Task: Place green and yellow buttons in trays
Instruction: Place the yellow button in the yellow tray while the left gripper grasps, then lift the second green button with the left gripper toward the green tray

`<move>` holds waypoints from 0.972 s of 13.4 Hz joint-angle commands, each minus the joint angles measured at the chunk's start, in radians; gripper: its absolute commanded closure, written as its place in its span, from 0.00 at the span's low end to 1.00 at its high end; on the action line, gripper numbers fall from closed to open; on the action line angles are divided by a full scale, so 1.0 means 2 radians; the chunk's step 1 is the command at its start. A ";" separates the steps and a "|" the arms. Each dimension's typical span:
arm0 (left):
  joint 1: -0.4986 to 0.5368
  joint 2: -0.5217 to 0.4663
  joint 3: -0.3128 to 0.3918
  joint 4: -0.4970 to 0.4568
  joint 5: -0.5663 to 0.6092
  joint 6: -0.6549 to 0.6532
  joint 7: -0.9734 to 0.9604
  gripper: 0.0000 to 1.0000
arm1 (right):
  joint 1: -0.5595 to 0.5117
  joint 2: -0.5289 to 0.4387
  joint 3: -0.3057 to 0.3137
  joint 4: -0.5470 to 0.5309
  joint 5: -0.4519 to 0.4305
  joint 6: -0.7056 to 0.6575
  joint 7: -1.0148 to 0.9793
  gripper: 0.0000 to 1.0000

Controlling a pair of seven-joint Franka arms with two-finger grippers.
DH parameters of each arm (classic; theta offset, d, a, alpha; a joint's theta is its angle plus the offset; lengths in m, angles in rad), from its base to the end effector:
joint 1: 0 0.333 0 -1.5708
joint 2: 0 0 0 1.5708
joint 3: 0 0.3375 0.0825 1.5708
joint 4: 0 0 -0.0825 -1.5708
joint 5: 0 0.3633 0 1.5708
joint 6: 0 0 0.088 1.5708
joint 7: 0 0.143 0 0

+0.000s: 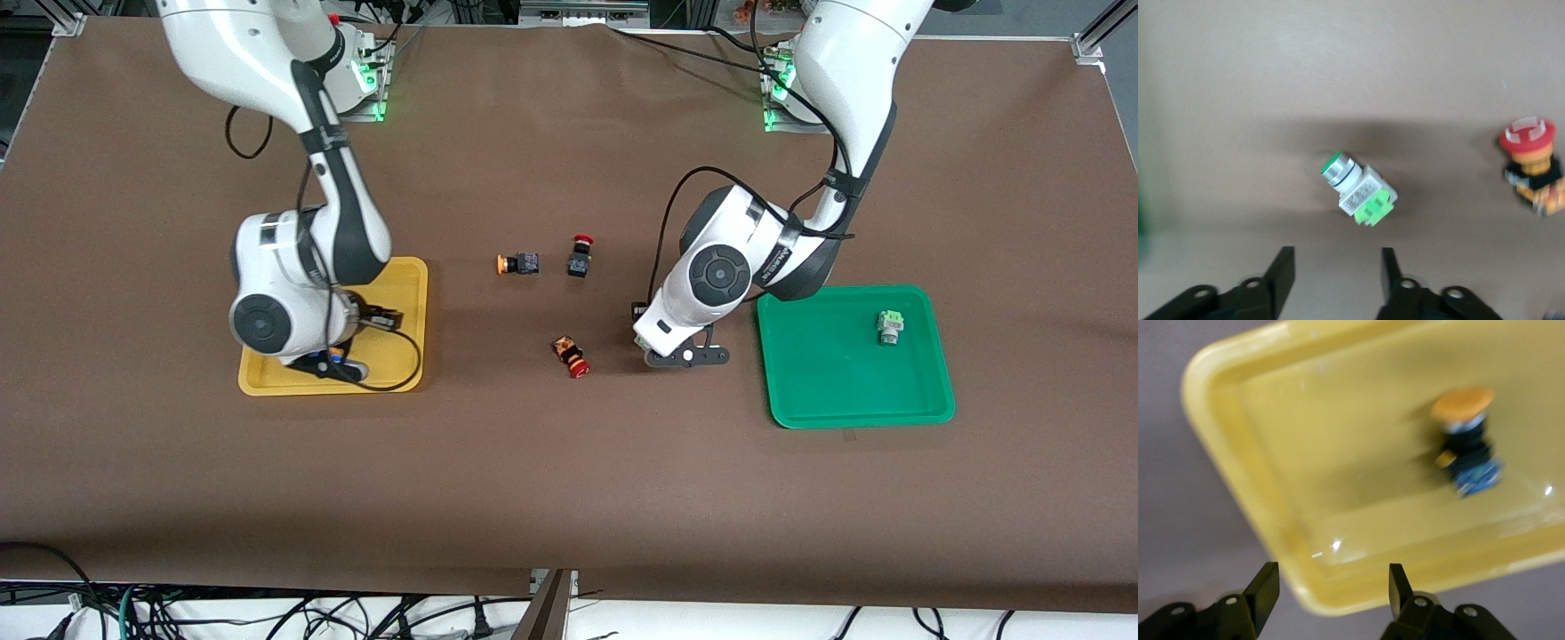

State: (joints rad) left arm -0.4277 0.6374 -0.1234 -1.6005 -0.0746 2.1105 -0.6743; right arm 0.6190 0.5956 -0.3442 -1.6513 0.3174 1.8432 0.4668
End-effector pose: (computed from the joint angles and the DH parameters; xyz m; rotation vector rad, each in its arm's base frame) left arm 0.5757 -0.3492 0.2454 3.0756 0.2854 -0.2779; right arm 0.5827 0.2220 0.2534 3.0047 -0.4763 -0.5634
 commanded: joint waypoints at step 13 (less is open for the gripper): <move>-0.010 0.055 0.000 -0.010 0.012 0.098 -0.191 0.13 | 0.064 0.000 0.137 -0.089 0.069 0.148 0.380 0.01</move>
State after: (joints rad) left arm -0.4473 0.7384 -0.1244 -1.6139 -0.0745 2.2753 -1.0218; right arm 0.7302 0.6112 -0.0875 -1.7862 0.4356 2.0867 1.1777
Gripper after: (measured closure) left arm 0.123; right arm 0.009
